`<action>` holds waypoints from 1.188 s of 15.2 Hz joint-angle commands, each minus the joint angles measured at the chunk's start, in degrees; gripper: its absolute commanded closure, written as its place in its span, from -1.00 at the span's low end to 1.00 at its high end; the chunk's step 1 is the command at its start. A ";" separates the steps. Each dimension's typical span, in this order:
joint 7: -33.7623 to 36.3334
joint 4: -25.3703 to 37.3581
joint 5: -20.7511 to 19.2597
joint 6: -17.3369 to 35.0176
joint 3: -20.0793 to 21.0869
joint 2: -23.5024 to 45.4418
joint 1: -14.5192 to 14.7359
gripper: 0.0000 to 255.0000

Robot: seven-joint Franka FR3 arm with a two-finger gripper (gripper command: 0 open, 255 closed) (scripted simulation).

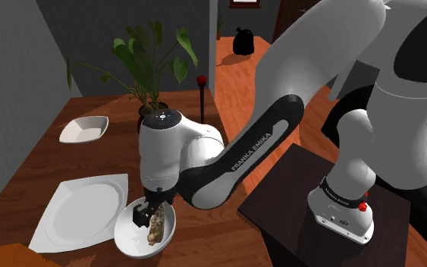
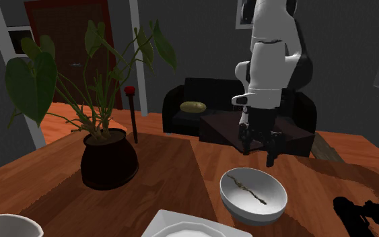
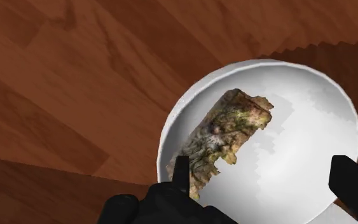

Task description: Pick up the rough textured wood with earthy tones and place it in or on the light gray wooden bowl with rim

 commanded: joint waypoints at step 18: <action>12.95 -18.09 -12.43 46.01 -21.04 5.32 16.55 -1.00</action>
